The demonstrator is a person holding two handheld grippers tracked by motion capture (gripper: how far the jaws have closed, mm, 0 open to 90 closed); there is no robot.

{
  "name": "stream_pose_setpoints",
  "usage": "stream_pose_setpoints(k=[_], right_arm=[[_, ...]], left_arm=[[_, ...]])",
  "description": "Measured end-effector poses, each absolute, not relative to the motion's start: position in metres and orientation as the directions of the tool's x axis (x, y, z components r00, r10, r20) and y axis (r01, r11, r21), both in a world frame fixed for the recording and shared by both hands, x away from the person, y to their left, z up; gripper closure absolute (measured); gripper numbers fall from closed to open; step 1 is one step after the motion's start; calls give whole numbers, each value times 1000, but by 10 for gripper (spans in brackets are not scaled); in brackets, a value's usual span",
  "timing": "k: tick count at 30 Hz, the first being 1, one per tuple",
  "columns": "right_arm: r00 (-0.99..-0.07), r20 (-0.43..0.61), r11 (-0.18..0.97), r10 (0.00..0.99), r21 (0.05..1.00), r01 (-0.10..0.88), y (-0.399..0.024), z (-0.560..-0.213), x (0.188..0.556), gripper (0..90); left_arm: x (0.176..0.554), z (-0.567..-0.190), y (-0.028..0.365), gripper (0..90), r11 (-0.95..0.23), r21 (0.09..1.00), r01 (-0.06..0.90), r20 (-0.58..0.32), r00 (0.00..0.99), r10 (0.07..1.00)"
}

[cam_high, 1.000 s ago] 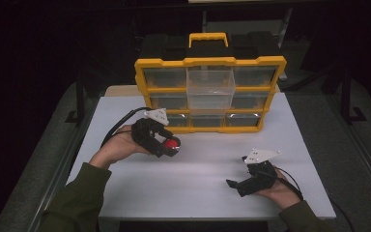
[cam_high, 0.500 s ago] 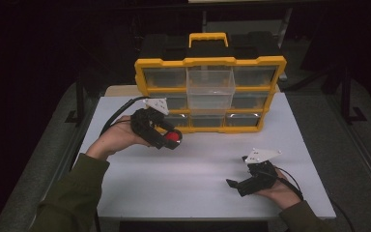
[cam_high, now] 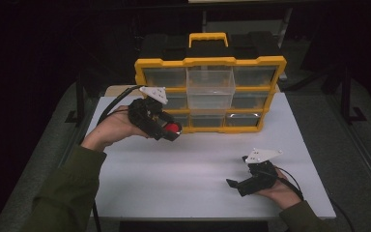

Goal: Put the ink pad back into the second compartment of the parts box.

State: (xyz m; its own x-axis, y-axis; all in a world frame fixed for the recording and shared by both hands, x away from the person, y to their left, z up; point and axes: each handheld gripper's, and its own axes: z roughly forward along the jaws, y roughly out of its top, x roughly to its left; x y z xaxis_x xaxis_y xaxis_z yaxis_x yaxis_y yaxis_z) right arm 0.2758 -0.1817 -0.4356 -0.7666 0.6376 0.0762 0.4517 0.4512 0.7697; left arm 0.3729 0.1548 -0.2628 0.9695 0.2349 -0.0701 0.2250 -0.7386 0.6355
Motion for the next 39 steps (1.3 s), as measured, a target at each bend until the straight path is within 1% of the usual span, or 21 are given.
stream_pose_setpoints(k=[24,39], right_arm=[[-769,76,450,635,773,448,-182,-435,275,0],[-769,78,451,634,771,450,-182,-435,274,0]], left_arm=[[376,-218,151,294,-723,662,198,-56,975,216],[380,-193,149,294,-723,666,181,-28,976,218]])
